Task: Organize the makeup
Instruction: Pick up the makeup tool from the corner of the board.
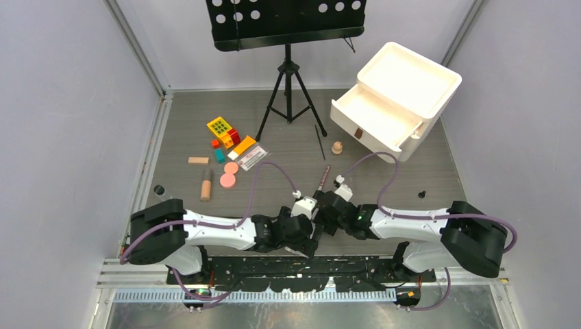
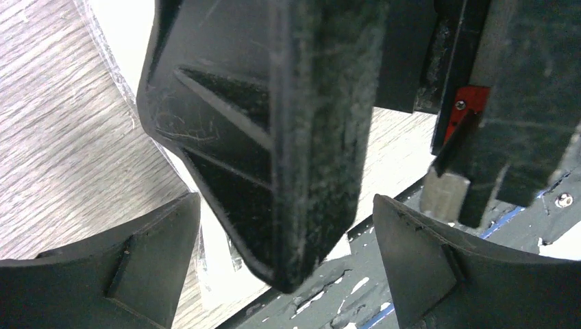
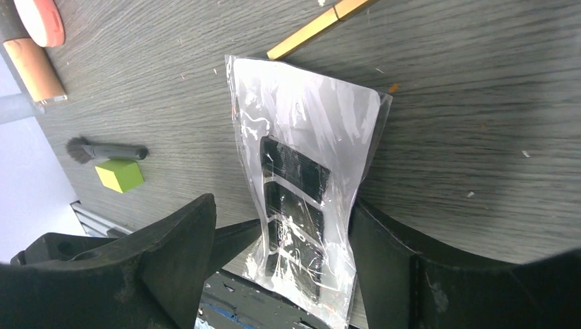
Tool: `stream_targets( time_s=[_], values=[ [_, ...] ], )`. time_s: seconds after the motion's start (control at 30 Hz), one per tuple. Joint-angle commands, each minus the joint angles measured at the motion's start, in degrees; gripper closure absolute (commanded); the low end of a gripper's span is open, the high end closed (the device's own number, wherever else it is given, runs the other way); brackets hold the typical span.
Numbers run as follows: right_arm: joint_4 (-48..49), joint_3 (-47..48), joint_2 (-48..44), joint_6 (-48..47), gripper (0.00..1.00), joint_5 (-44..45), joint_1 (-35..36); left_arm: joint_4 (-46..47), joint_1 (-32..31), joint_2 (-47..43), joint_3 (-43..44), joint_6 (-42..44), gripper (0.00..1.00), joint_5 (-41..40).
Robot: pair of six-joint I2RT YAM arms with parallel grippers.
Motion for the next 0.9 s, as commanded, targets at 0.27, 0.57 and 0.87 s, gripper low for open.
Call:
stream_targets(
  time_s=[0.27, 0.57, 0.87],
  values=[
    [-2.49, -4.37, -6.46, -0.71, 0.49, 5.35, 0.02, -5.21, -0.8, 6.09, -1.24, -1.24, 0.0, 5.53],
    [-3.45, -1.86, -6.15, -4.37, 0.86, 5.01, -0.02, -5.32, -0.87, 6.3, -0.7, -0.54, 0.0, 5.49],
    [-12.32, 2.87, -9.13, -9.66, 1.0, 9.87, -0.07, -11.2, -0.88, 1.85, 4.02, 2.64, 0.0, -0.03]
  ],
)
